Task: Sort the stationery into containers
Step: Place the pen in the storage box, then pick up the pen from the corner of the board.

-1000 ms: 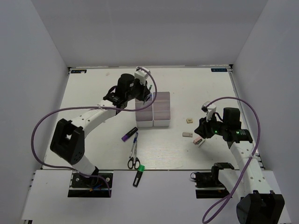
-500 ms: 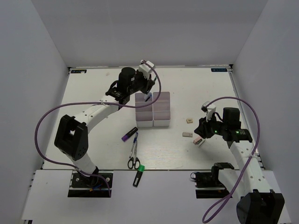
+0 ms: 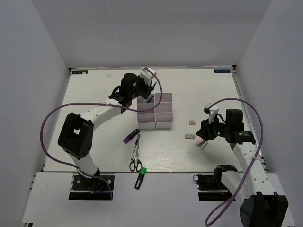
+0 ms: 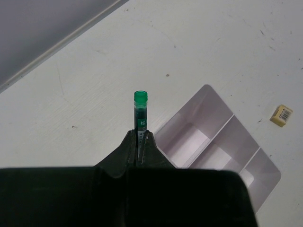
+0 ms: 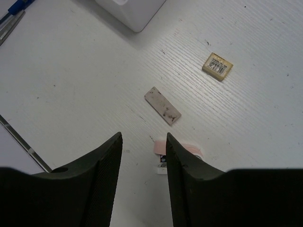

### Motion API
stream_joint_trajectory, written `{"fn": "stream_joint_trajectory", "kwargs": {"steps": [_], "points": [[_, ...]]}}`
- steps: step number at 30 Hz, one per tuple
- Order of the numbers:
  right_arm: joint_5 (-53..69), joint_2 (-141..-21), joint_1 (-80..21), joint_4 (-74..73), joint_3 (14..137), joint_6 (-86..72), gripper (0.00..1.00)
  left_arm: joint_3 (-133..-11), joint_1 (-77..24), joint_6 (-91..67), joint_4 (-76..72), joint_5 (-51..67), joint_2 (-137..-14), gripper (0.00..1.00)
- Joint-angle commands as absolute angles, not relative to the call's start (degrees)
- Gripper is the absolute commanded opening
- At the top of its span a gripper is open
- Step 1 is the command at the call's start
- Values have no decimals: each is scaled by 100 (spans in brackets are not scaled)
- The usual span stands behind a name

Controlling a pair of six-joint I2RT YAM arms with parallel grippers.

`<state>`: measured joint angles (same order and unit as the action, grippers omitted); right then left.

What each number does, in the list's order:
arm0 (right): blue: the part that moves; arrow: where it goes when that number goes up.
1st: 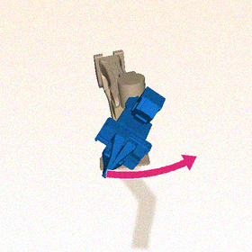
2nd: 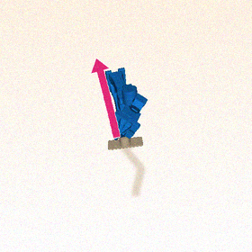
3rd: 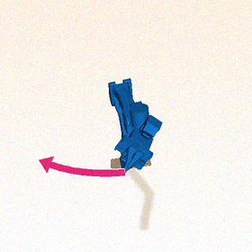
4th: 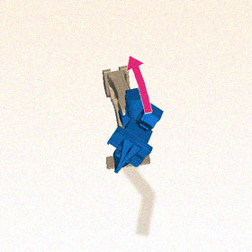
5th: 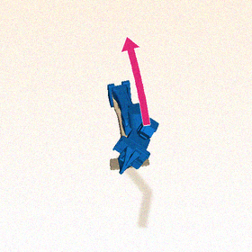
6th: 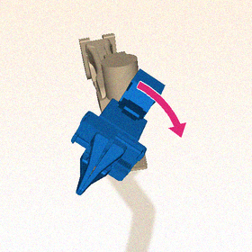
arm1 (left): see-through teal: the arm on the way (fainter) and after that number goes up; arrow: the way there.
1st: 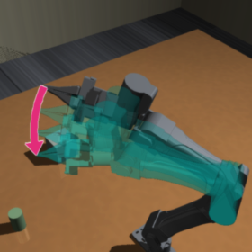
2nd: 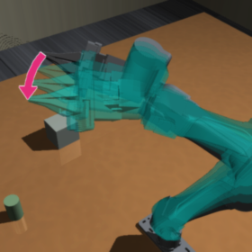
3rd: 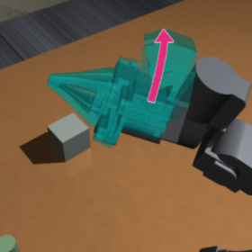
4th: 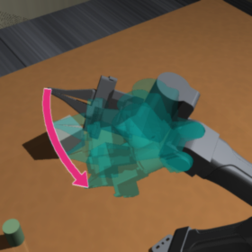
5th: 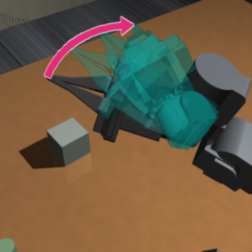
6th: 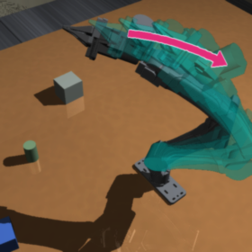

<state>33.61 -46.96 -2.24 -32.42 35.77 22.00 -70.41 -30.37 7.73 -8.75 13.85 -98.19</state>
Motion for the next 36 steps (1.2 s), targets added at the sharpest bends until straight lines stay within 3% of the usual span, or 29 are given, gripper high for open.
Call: {"fn": "stream_joint_trajectory", "kwargs": {"steps": [1, 4, 5, 6, 10, 17, 19, 20, 21, 23, 24, 25, 26, 27, 28, 29, 31, 32, 33, 34, 36], "points": [[3542, -4658, -211, -3032, 3551, 2276, 46, -6926, -3006, 782, -1116, 1327, -9721, 3], [3551, -4650, -193, -3041, 3533, 2285, 59, -6838, -3014, 756, -1178, 1318, -9677, 17], [3542, -4649, -202, -3050, 3533, 2294, 61, -6812, -3006, 747, -1204, 1301, -9598, 25], [3568, -4658, -202, -3059, 3542, 2294, 64, -6768, -2997, 704, -1204, 1309, -9589, 43], [3577, -4650, -211, -3094, 3559, 2320, 69, -6706, -3023, 712, -1064, 1309, -9369, 55], [3735, -4588, -211, -3181, 3533, 2469, 69, -6592, -3164, 738, -836, 1248, -8694, 60], [4032, -4509, -237, -3207, 3481, 2793, 69, -6609, -3260, 625, -634, 1143, -8360, 47], [4530, -4509, -246, -3382, 3411, 3369, 69, -6662, -3287, 554, -24, 969, -8089, 24], [4831, -4570, -237, -3593, 3419, 4463, 67, -6767, -3278, 449, 330, 923, -7825, 14], [6514, -4919, -255, -5718, 3663, 7215, 67, -6933, -3296, -188, 1390, 644, -7472, 2], [7026, -5105, -272, -6218, 3891, 8156, 67, -6978, -3278, -315, 2198, 537, -7375, 2], [7153, -5716, -394, -7014, 4215, 9975, 67, -6944, -3244, -534, 2876, 467, -7061, 7], [7294, -5939, -587, -7762, 4410, 10445, 67, -6743, -3217, -710, 3222, 396, -6962, 34], [7234, -6185, -702, -8161, 4830, 10903, 67, -6602, -3191, -886, 3782, 221, -6857, 49], [7138, -6857, -929, -9218, 5339, 12421, 67, -6444, -3130, -949, 4206, 20, -6499, 66], [6893, -7090, -1167, -9429, 5561, 12671, 66, -6094, -3103, -1045, 4375, 26, -6373, 76], [6768, -7521, -1414, -9249, 6169, 12648, 66, -5548, -3032, -1107, 4754, -465, -5760, 79], [6524, -7550, -1798, -8985, 6205, 12186, 66, -4980, -3006, -1255, 4781, -649, -5383, 86], [6443, -7463, -1958, -8617, 6092, 11764, 68, -4818, -2954, -1274, 4790, -807, -5205, 89], [6199, -7297, -2291, -7299, 5995, 11281, 69, -4538, -2918, -1309, 4773, -887, -5020, 92], [5838, -7486, -2837, -6753, 6107, 9857, 71, -4116, -2909, -1397, 4737, -1254, -4396, 96]]}}
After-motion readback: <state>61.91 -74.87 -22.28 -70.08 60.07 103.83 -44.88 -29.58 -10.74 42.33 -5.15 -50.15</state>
